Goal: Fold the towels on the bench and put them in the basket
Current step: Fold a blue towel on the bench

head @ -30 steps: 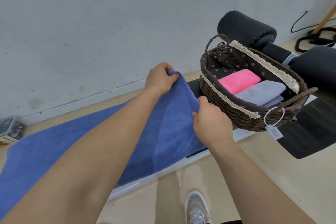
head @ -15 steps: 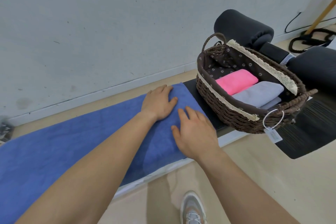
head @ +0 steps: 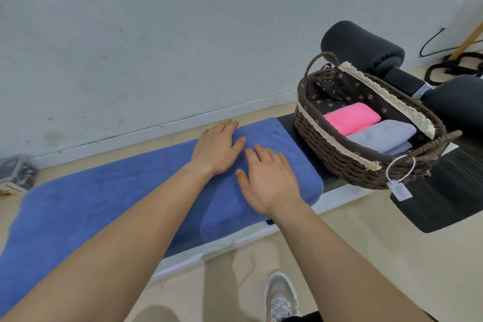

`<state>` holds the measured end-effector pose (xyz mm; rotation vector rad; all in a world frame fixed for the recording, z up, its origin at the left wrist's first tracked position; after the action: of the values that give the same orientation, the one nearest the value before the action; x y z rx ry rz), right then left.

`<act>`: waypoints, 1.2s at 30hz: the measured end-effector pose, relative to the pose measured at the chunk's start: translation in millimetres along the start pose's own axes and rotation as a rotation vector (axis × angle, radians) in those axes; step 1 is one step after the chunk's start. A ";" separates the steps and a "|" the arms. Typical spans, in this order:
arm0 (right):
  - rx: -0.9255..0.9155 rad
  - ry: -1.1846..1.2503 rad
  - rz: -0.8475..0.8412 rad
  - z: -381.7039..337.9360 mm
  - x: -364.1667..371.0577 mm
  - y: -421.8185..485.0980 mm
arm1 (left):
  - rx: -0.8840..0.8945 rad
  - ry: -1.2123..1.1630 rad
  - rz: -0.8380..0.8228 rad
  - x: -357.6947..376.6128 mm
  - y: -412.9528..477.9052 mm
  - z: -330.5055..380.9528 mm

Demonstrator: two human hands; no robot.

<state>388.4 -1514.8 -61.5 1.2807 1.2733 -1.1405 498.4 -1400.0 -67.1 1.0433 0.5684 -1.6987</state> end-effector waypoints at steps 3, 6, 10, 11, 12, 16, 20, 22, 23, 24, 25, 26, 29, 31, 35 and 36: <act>-0.083 0.021 0.012 -42.5 -7.9 -3.2 | -0.074 -0.005 0.049 -37.8 -46.9 -31.3; -0.165 0.048 0.007 -93.1 -12.5 -8.2 | -0.201 -0.038 0.104 -74.7 -101.4 -72.6; -0.306 0.065 -0.042 -162.9 -11.9 -19.8 | -0.369 -0.058 0.200 -115.9 -181.1 -127.2; -0.345 0.067 -0.054 -178.7 -10.6 -23.8 | -0.410 -0.069 0.231 -124.1 -199.8 -139.1; -0.383 0.069 -0.067 -193.9 -8.8 -28.3 | -0.456 -0.082 0.263 -132.0 -217.8 -150.0; -0.512 0.067 -0.116 -245.2 2.7 -44.5 | -0.639 -0.127 0.387 -155.1 -273.7 -188.8; -0.603 0.046 -0.141 -282.7 13.3 -52.6 | -0.869 -0.317 0.421 -164.9 -306.3 -216.2; -0.633 0.033 -0.144 -296.6 18.3 -53.3 | -0.958 -0.429 0.342 -164.3 -316.3 -225.3; -0.644 0.025 -0.143 -302.3 20.8 -52.5 | -0.985 -0.473 0.298 -164.2 -319.2 -229.2; -0.655 0.016 -0.140 -307.4 23.4 -51.1 | -0.999 -0.510 0.264 -164.9 -321.3 -231.8; -0.665 0.003 -0.138 -311.7 25.8 -49.4 | -0.993 -0.523 0.248 -166.6 -322.2 -234.4; -0.676 -0.010 -0.135 -315.3 27.9 -47.2 | -0.977 -0.507 0.243 -169.3 -322.4 -237.2; -0.700 -0.050 -0.140 -322.4 31.7 -41.1 | -0.939 -0.402 0.283 -178.8 -321.1 -238.3; -0.704 -0.054 -0.146 -326.6 32.7 -38.2 | -0.908 -0.436 0.328 -181.9 -319.3 -236.1; -0.672 0.103 -0.198 -334.4 33.9 -39.2 | -0.826 -0.610 0.353 -181.8 -314.0 -224.9; -0.658 0.152 -0.204 -335.8 33.4 -40.4 | -0.807 -0.649 0.351 -181.4 -312.7 -221.7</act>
<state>344.6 -1177.8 -62.6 0.7629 1.7367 -0.6659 311.3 -1019.5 -60.4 -0.0074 0.5222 -1.2057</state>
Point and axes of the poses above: each hand's wrist, its own y-axis towards the middle knuckle, its own x-axis out of the palm, z = x × y, the point moved 2 cm from there along y, towards the middle knuckle, and after that the axes turned 11 degrees about -y, right-handed, at the moved point
